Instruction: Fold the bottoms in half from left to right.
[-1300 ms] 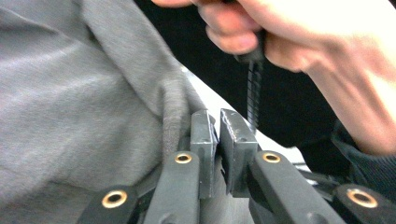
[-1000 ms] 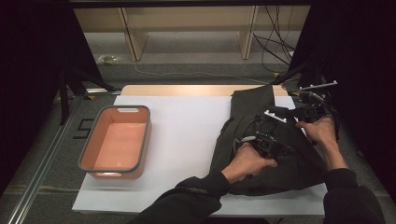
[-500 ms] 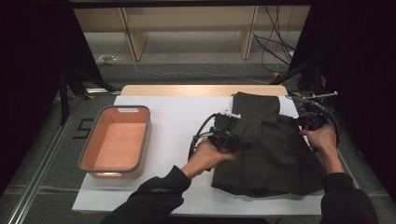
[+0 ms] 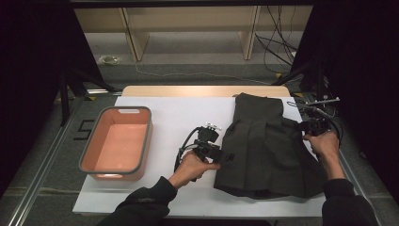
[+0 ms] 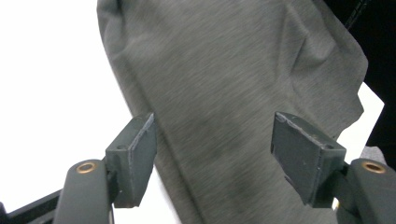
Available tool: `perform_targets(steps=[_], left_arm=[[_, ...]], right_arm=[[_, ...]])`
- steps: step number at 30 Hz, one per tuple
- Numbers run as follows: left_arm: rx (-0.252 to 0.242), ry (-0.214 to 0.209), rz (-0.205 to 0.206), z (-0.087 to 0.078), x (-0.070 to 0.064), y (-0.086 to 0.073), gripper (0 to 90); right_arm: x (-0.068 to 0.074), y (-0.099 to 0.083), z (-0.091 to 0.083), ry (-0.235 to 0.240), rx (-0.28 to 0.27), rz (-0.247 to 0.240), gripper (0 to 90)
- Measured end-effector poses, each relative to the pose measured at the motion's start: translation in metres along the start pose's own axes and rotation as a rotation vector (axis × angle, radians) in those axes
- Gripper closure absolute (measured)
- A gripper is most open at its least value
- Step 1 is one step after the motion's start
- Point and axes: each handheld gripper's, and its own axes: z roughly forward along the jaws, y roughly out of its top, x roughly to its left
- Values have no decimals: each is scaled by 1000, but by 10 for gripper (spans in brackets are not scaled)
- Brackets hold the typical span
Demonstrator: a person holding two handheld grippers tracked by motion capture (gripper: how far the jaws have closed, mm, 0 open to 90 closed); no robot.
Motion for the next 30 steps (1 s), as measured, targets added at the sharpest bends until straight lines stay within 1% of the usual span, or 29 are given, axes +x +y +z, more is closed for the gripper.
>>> perform_targets(steps=[1,4,5,8,9,10,11,12,13,14,15,16,17,19,21,23,24,25,26,29,30], left_arm=[[-5,1,-5,0,1,-1,299],[6,-1,-11,3,2,-3,270],[12,3,-17,5,2,-4,260],[39,11,-22,11,4,-7,232],[48,13,-22,13,5,-9,221],[52,16,-31,16,6,-10,214],[60,25,-34,19,8,-11,212],[61,29,-43,21,11,-12,211],[70,28,-50,23,13,-13,205],[75,28,-61,25,16,-14,193],[82,25,-70,27,18,-16,188],[87,21,-80,29,20,-17,183],[95,15,-88,30,22,-18,180],[101,15,-95,33,24,-21,176],[115,10,-92,35,25,-23,174],[123,15,-90,37,25,-24,174],[131,21,-91,39,24,-25,175],[141,25,-93,40,23,-25,182],[148,18,-92,41,23,-26,186],[177,-4,-88,45,22,-29,228],[173,3,-73,45,20,-30,236]], right_arm=[[-1,-1,2,-3,0,6,879],[-4,-4,8,-4,-4,22,878],[-4,-5,9,-1,-4,31,877],[-4,-9,11,-3,-25,32,868],[-5,-10,10,2,-34,43,848],[-5,-11,10,6,-42,60,827],[-6,-13,9,21,-52,77,813],[-5,-15,10,37,-54,84,786],[-5,-15,10,44,-35,83,733],[-4,-16,10,28,-34,81,699],[-4,-16,8,28,-40,84,664],[-4,-17,6,38,-43,91,615],[-3,-18,4,41,-45,91,579],[0,-21,-1,44,-38,66,500],[3,-26,-8,52,-36,46,474],[7,-32,-12,53,-32,39,460],[8,-35,-13,54,-26,27,456],[10,-38,-14,51,-11,17,450],[10,-41,-14,38,-3,2,443],[8,-48,-14,16,11,-5,419],[7,-50,-15,17,13,2,412]])
